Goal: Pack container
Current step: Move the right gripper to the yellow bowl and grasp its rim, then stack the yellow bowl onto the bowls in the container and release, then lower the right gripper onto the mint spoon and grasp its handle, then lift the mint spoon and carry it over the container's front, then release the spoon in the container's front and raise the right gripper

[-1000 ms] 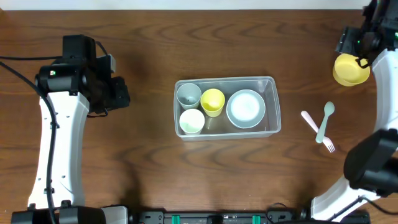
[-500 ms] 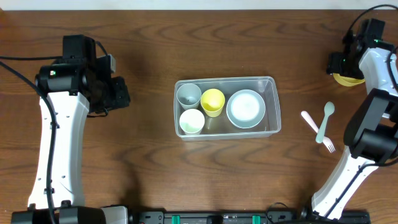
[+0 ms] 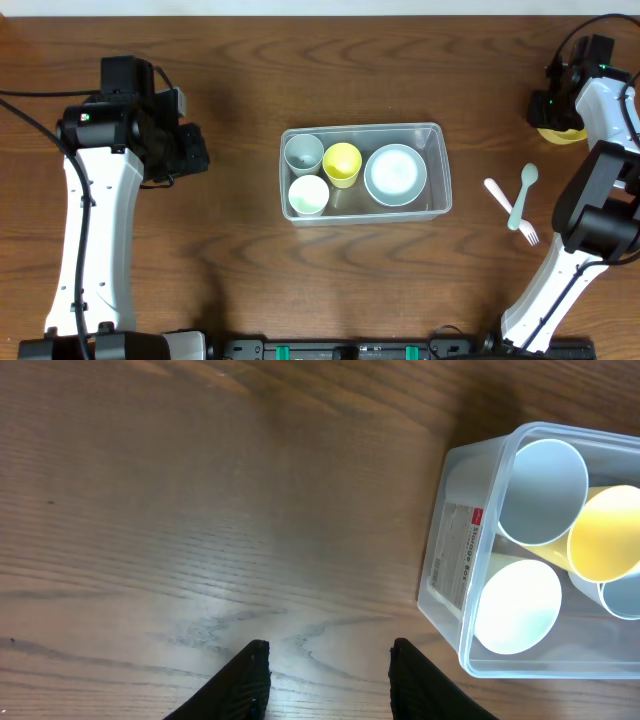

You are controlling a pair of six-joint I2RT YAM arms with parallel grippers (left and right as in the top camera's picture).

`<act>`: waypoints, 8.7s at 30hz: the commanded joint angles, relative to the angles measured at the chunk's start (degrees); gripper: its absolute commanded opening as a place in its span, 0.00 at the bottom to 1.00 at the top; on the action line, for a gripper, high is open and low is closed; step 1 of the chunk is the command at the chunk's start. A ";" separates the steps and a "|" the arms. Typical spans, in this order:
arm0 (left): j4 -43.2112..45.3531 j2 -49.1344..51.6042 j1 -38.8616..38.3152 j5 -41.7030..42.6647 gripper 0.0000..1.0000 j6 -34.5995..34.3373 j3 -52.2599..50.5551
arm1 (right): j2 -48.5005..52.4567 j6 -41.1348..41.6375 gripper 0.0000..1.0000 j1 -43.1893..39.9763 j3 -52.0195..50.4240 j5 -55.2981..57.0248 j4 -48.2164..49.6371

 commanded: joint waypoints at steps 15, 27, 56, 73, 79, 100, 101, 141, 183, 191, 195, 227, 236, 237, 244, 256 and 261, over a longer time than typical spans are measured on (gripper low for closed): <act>-0.15 -0.63 -0.07 0.13 0.40 -0.33 -0.24 | 0.15 1.75 0.01 0.28 0.39 -0.46 -1.14; -0.15 -0.63 -0.07 0.15 0.40 -0.31 -0.24 | -20.46 -2.08 0.01 7.78 0.48 -3.41 -9.16; -0.20 -0.63 -0.07 0.13 0.40 -0.31 -0.24 | -32.63 5.68 0.01 48.35 -15.19 -2.99 -16.04; -0.57 -0.63 -0.07 0.13 0.41 -0.28 -0.24 | -32.63 5.68 0.50 48.61 -15.28 -2.95 -16.00; -0.59 -0.63 -0.07 0.13 0.41 -0.28 -0.24 | -33.24 13.22 0.47 47.17 -15.06 3.98 -15.39; -1.31 -0.63 -0.07 0.13 0.41 -0.28 -0.24 | -23.78 18.93 0.73 0.92 -16.35 -0.37 -15.39; -1.31 -0.63 -0.07 0.13 0.40 -0.28 -0.24 | -21.79 18.95 0.73 0.50 -16.35 -0.39 -15.41; -1.49 -0.63 -0.07 0.13 0.40 -0.28 -0.24 | -9.22 19.54 0.72 -2.75 -30.99 -3.52 -3.43; -1.44 -0.63 -0.07 0.13 0.40 -0.28 -0.24 | -9.25 19.65 0.01 -2.71 -34.05 -5.16 -3.45; -1.42 -0.63 -0.07 0.13 0.40 -0.28 -0.24 | -12.81 20.31 0.01 -2.36 -29.97 -6.45 -4.74; -1.44 -0.63 -0.07 0.13 0.40 -0.28 -0.24 | -18.36 18.21 0.01 -0.11 -23.98 -6.40 -7.93; -1.46 -0.63 -0.07 0.13 0.41 -0.28 -0.24 | -32.33 -35.08 0.03 49.24 -16.74 -10.88 -18.67; -1.46 -0.63 -0.07 0.13 0.40 -0.28 -0.24 | -28.87 -34.36 0.38 49.18 -16.79 -10.88 -21.68; -1.46 -0.63 -0.07 0.13 0.40 -0.28 -0.24 | -28.87 -34.01 0.42 49.18 -16.79 -10.86 -21.64; -1.46 -0.63 -0.07 0.13 0.40 -0.28 -0.24 | -29.00 -29.11 0.50 48.13 -16.79 -10.10 -19.78; -1.49 -0.63 -0.07 0.13 0.40 -0.28 -0.24 | -33.97 31.15 0.47 34.03 -16.76 12.44 -13.35; -1.68 -0.63 -0.07 0.13 0.40 -0.28 -0.24 | -33.79 56.00 0.73 20.98 -17.09 -2.25 -17.86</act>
